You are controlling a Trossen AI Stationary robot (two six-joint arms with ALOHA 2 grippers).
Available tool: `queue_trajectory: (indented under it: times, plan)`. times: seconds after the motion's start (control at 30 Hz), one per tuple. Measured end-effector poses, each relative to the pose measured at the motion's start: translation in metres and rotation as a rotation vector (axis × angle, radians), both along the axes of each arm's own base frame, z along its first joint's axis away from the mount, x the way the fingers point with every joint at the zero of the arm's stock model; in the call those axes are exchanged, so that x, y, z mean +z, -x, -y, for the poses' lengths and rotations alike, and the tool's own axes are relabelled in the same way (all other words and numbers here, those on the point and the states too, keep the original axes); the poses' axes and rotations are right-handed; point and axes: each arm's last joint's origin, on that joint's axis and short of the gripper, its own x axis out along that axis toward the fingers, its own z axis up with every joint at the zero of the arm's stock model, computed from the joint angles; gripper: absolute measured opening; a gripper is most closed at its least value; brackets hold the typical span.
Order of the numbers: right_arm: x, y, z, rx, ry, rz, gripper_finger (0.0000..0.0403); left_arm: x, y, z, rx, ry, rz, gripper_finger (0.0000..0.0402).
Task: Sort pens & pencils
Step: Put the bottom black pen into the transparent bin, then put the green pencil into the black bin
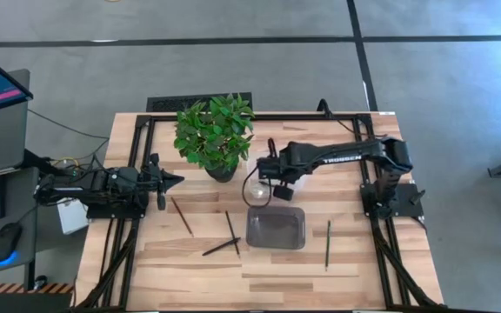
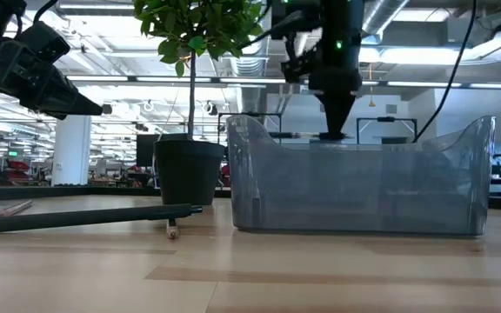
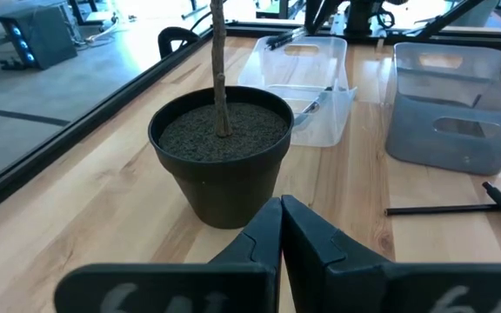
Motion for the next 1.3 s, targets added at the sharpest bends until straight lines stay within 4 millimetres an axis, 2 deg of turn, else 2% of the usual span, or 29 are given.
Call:
queue_trajectory:
  times: [0.13,0.33,0.97,1.13,1.3]
  plan:
    - [-0.016,0.000,0.006,0.027,-0.042,0.010,0.0049,0.000,0.000,0.000,0.000,0.000,0.000,0.0000]
    - [-0.029,0.002,0.013,0.008,-0.045,0.019,0.0061,0.000,0.000,0.000,0.001,0.000,0.000,0.0000]
    - [-0.029,0.001,0.016,-0.047,-0.045,0.050,0.0127,0.000,0.000,0.000,0.001,0.000,0.000,0.0000]
    - [-0.010,0.012,0.006,-0.134,-0.051,0.079,0.0138,0.000,0.000,0.000,0.000,0.000,0.000,0.0000]
    - [0.025,0.034,-0.015,-0.320,-0.077,0.192,0.0137,0.000,0.000,0.000,0.000,0.000,0.000,0.0000]
